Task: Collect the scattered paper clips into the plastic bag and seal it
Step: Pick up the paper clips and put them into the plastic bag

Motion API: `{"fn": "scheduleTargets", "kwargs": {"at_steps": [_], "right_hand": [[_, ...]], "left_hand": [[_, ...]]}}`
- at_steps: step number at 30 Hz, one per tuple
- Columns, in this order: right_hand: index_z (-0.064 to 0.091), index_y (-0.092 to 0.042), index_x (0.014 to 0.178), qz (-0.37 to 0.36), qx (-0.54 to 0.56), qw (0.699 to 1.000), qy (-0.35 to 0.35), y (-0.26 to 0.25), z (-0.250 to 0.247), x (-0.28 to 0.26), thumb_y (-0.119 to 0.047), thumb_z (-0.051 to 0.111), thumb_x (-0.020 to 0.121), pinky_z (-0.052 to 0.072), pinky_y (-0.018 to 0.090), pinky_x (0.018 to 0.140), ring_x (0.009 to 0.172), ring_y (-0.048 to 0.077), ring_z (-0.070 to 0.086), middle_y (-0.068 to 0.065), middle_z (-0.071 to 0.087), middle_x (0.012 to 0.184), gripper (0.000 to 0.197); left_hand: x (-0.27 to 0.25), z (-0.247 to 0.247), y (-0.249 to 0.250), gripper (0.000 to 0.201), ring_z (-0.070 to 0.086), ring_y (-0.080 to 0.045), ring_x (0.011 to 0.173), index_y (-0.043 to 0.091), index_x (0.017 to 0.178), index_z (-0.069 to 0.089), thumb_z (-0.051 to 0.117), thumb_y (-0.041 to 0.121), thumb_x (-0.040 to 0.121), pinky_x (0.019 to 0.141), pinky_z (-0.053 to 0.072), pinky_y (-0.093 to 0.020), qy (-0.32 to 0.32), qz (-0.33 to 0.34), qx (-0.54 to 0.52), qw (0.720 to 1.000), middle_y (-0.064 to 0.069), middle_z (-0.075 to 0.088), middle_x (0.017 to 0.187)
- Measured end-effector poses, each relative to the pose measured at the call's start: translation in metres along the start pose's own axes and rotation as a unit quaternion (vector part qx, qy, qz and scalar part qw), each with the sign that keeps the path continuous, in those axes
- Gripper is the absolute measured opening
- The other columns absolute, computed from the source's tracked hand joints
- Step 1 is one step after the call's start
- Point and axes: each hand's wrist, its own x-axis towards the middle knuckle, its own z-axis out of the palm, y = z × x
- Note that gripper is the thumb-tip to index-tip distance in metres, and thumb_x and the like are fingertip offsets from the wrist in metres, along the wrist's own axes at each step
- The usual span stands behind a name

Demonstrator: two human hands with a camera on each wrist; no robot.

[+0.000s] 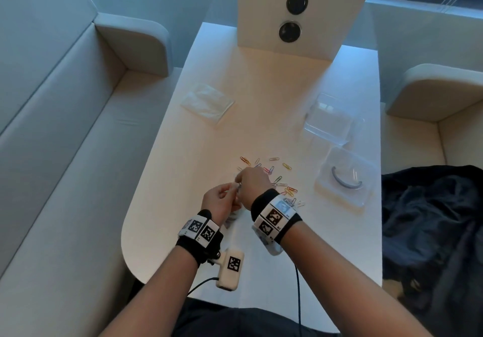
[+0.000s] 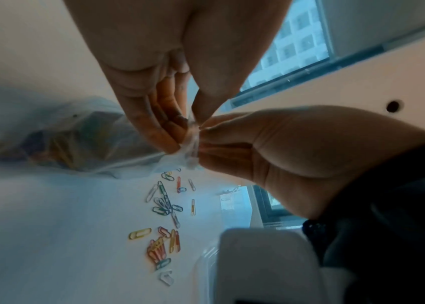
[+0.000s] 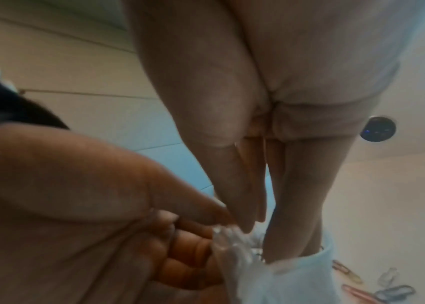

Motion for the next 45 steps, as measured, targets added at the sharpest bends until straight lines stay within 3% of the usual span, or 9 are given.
{"fn": "scheduleTargets", "kwargs": {"at_steps": [8,11,14,18,24,27,37,42,45], "right_hand": [[0.069,-0.021,0.111,0.081,0.279,0.947,0.137,0.065,-0.012,-0.007,-0.017,0.073,0.080,0.060,0.030,0.057,0.075,0.019,0.070,0.003,0.069,0.101,0.032],[0.035,-0.024,0.144,0.230,0.156,0.960,0.046,0.130,0.013,-0.012,-0.036,0.089,0.060,0.060,0.043,0.079,0.102,0.030,0.063,0.015,0.039,0.137,0.101],[0.023,-0.021,0.144,0.262,0.124,0.956,0.030,0.157,0.048,-0.014,-0.045,0.093,0.048,0.050,0.047,0.098,0.116,0.037,0.052,0.017,0.026,0.136,0.122],[0.032,-0.018,0.139,0.193,0.114,0.966,0.130,0.145,0.073,0.004,-0.048,0.093,0.044,0.046,0.043,0.103,0.114,0.033,0.046,0.011,0.032,0.126,0.117],[0.037,-0.020,0.139,0.142,0.105,0.973,0.145,0.115,0.063,0.052,-0.046,0.091,0.051,0.047,0.041,0.100,0.112,0.031,0.045,0.008,0.033,0.124,0.107],[0.036,-0.025,0.142,0.100,0.061,0.984,0.133,0.105,0.058,0.068,-0.045,0.086,0.062,0.044,0.040,0.099,0.115,0.030,0.042,0.009,0.032,0.128,0.097],[0.076,-0.006,0.098,-0.042,0.051,0.977,0.205,0.102,0.067,0.074,-0.013,0.070,0.085,0.054,0.040,0.082,0.087,0.026,0.057,0.010,0.061,0.094,0.016],[0.078,-0.006,0.087,-0.026,0.058,0.979,0.194,0.112,0.048,0.078,-0.005,0.065,0.084,0.054,0.035,0.082,0.082,0.023,0.063,0.009,0.070,0.090,0.013],[0.079,-0.013,0.089,0.109,0.186,0.957,0.193,0.123,0.035,0.078,-0.010,0.071,0.081,0.052,0.028,0.093,0.085,0.012,0.065,0.003,0.075,0.093,0.012]], "left_hand": [[-0.006,-0.024,0.010,0.019,0.065,-0.016,0.079,0.025,0.088,0.065,0.051,0.017,0.098,0.069,0.054,-0.028,0.084,0.129,0.097,0.983,0.001,0.069,0.087],[-0.010,-0.040,0.010,0.016,0.063,-0.008,0.079,0.022,0.099,0.062,0.047,0.018,0.101,0.063,0.046,-0.011,0.093,0.177,0.110,0.974,0.001,0.066,0.089],[-0.005,-0.050,0.004,0.016,0.064,-0.012,0.085,0.026,0.101,0.061,0.046,0.022,0.101,0.066,0.047,-0.015,0.106,0.180,0.108,0.972,0.000,0.067,0.094],[-0.001,-0.057,-0.005,0.016,0.066,-0.014,0.090,0.028,0.103,0.062,0.047,0.023,0.100,0.069,0.049,-0.020,0.119,0.153,0.107,0.975,0.000,0.068,0.099],[0.004,-0.045,0.000,0.015,0.053,-0.007,0.049,0.020,0.102,0.063,0.049,0.025,0.101,0.049,0.048,-0.021,0.109,0.127,0.067,0.984,0.001,0.058,0.075],[0.010,-0.036,-0.002,0.013,0.054,-0.013,0.051,0.021,0.098,0.065,0.053,0.025,0.099,0.062,0.054,-0.036,0.097,0.112,0.034,0.988,0.000,0.060,0.081],[0.016,-0.028,0.002,0.013,0.056,-0.021,0.059,0.025,0.093,0.064,0.052,0.024,0.099,0.055,0.051,-0.028,0.076,0.089,0.017,0.993,-0.007,0.064,0.094],[0.022,-0.022,-0.001,0.011,0.060,-0.020,0.070,0.022,0.097,0.065,0.055,0.026,0.098,0.065,0.057,-0.037,0.073,0.079,0.028,0.994,-0.007,0.064,0.092],[0.024,-0.017,-0.002,0.012,0.061,-0.023,0.080,0.021,0.098,0.065,0.055,0.027,0.098,0.070,0.056,-0.042,0.069,0.074,0.031,0.994,-0.002,0.064,0.087]]}}
